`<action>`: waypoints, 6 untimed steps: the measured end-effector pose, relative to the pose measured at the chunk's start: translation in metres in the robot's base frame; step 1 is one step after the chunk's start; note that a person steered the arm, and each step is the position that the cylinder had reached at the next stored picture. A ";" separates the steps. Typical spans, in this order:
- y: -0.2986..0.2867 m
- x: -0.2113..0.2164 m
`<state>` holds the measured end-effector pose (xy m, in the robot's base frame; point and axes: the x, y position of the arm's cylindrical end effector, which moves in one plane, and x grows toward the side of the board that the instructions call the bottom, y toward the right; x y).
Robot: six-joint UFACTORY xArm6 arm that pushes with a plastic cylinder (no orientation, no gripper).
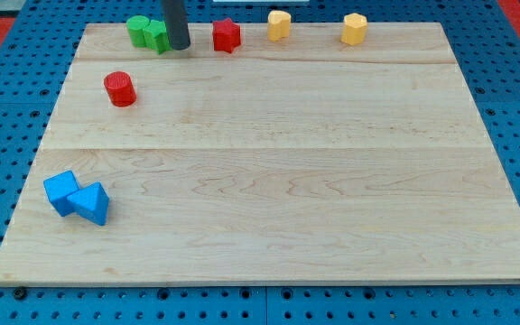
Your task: Slightly move the red star to the right
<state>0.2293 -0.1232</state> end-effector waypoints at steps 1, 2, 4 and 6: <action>0.000 -0.028; 0.000 -0.030; 0.010 -0.038; -0.040 -0.029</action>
